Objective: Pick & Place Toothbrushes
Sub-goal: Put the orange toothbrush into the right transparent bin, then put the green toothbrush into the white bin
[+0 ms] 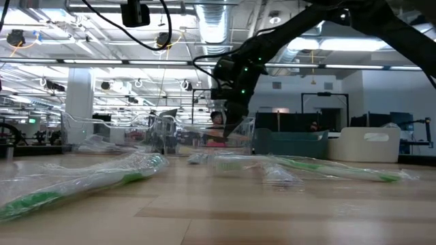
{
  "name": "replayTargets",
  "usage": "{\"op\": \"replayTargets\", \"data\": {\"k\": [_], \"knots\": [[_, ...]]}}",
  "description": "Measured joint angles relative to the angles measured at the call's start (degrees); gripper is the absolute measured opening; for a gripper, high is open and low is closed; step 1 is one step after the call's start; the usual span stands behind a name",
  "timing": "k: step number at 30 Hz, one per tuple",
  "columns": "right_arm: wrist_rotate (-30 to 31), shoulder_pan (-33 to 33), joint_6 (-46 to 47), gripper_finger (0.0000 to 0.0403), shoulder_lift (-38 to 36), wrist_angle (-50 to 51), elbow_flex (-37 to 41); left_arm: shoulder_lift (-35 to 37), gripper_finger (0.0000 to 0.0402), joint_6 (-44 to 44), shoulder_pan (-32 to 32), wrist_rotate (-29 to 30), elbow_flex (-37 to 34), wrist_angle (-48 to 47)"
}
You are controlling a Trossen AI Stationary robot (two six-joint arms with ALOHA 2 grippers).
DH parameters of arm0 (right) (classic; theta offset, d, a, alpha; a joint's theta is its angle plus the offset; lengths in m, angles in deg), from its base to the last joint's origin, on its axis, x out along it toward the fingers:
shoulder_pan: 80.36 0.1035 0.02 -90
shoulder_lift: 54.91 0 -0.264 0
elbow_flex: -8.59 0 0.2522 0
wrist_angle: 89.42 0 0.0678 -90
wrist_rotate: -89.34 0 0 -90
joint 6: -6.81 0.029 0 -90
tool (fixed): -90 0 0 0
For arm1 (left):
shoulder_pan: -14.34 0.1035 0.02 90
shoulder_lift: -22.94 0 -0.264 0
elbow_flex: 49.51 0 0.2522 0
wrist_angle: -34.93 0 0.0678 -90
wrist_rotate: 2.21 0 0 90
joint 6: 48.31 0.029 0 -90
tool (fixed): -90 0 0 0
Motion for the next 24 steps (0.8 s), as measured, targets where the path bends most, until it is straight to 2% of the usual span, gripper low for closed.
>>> {"op": "replayTargets", "data": {"k": [8, 13, 16, 20, 24], "knots": [[2.4, -0.2, 2.2, 0.0142, 0.2, -1.9, 0.2, 0.0, 0.0145, 0.0, 0.0, 0.0, 0.0, 0.0], [7.9, 0.4, 2.2, 0.0197, -0.3, -2.7, -0.5, 0.0, 0.0145, 0.2, 0.0, 0.0, 0.0, 0.0], [8.9, 0.3, 3.5, 0.0227, -0.3, -1.8, -3.0, 0.0, 0.0145, 0.5, 0.1, 0.0, 0.0, 0.0], [8.9, 0.3, 5.4, 0.025, -1.8, -1.7, -6.9, 0.0, 0.0145, 1.8, 0.4, 0.3, 0.0, 0.1], [8.7, 0.9, 4.9, 0.0255, -4.9, -1.7, -9.0, 0.0, 0.0145, 2.1, 0.5, 0.8, 0.0, 0.2]]}}
